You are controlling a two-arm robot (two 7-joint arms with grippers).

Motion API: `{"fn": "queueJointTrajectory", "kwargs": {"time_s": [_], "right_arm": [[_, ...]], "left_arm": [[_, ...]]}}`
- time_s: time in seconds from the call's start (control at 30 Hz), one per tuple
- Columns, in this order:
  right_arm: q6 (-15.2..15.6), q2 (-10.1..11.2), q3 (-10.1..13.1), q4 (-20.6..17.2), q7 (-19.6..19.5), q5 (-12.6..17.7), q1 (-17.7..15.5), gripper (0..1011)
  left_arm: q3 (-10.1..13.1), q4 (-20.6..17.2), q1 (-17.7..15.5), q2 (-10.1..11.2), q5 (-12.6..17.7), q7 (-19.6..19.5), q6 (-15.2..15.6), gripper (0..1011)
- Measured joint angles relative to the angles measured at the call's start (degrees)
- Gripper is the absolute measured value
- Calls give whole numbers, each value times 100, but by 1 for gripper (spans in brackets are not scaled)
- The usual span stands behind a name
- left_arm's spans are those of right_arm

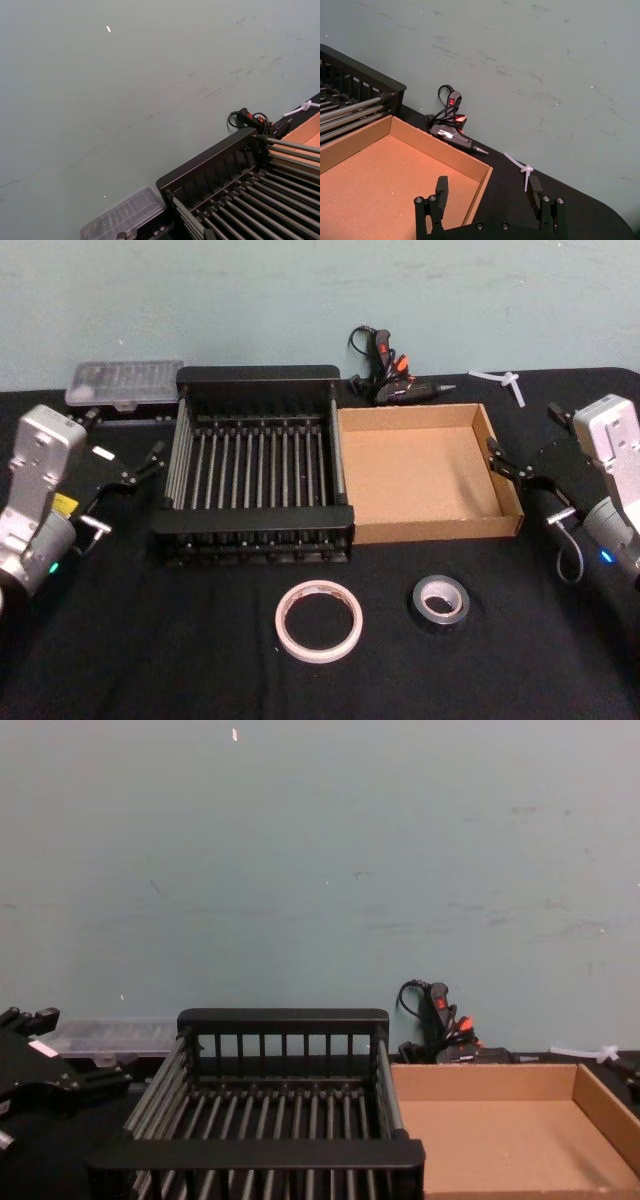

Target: Pick up the white tape and place it into the black box , Pick up the silver tape and place it into the brown box.

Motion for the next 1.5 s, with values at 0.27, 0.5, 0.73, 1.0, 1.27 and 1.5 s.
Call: {"fn": "queueJointTrajectory", "kwargs": {"time_s": [0.27,0.5,0.73,1.0,1.27,1.5], "right_arm": [[-1,0,0,0,-1,4,0,1002],[-1,0,0,0,-1,5,0,1002],[-2,0,0,0,-1,4,0,1003],[-2,0,0,0,-1,4,0,1002],[-2,0,0,0,-1,4,0,1002],[-1,-6,8,-1,5,3,-3,1002]], "left_arm": [[0,0,0,0,0,0,0,1002],[0,0,0,0,0,0,0,1001],[0,0,0,0,0,0,0,1001],[0,0,0,0,0,0,0,1001],[0,0,0,0,0,0,0,1001],[0,0,0,0,0,0,0,1001]]}}
